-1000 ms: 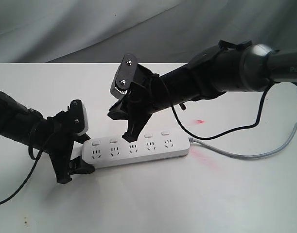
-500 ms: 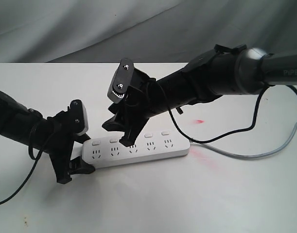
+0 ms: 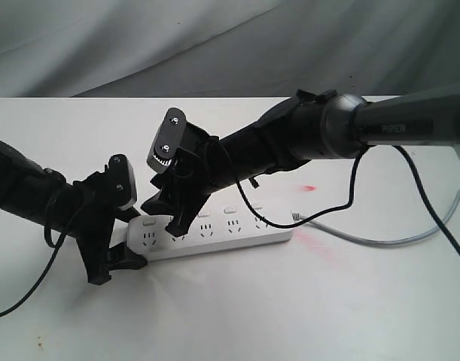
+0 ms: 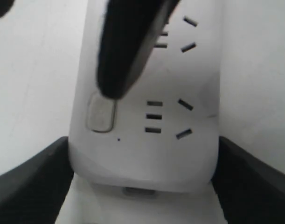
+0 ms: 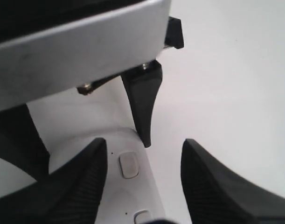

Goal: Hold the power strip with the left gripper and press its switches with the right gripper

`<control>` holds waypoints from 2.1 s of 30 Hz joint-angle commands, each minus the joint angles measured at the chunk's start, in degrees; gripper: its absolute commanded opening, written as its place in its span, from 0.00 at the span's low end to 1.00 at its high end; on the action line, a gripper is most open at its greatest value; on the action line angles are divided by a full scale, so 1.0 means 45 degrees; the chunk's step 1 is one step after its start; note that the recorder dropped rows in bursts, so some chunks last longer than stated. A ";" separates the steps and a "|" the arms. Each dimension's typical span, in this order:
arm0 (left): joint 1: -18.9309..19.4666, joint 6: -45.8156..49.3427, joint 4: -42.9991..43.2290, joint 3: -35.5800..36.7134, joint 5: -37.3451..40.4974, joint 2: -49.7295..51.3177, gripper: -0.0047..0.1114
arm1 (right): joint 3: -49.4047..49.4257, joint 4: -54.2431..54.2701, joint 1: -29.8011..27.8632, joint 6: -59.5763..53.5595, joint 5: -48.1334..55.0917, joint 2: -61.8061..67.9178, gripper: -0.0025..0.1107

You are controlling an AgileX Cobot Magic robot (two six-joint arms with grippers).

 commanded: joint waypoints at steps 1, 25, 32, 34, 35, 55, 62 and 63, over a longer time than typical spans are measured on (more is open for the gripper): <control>0.0018 0.0117 0.0165 0.0007 -0.0412 0.0081 0.44 | -0.0515 0.0185 0.0025 -0.0212 0.0114 0.0486 0.43; 0.0018 0.0117 0.0165 0.0007 -0.0412 0.0081 0.44 | -0.1241 0.0529 0.0151 -0.0842 -0.0541 0.1458 0.43; 0.0018 0.0117 0.0165 0.0007 -0.0412 0.0081 0.44 | -0.1241 0.0505 0.0151 -0.1085 -0.0597 0.1458 0.43; 0.0018 0.0117 0.0165 0.0007 -0.0412 0.0081 0.44 | -0.1241 0.0454 0.0255 -0.1085 -0.0574 0.1458 0.43; 0.0018 0.0117 0.0165 0.0007 -0.0412 0.0081 0.44 | -0.1241 0.0350 0.0257 -0.1062 -0.0597 0.1389 0.43; 0.0018 0.0117 0.0165 0.0007 -0.0412 0.0081 0.44 | -0.1241 -0.0727 0.0381 0.0118 -0.0789 0.1324 0.43; 0.0018 0.0117 0.0165 0.0007 -0.0412 0.0081 0.44 | -0.1241 -0.0727 0.0381 -0.0012 -0.0999 0.1506 0.43; 0.0018 0.0117 0.0165 0.0007 -0.0412 0.0081 0.44 | -0.1241 -0.0727 0.0381 -0.0086 -0.1041 0.1506 0.43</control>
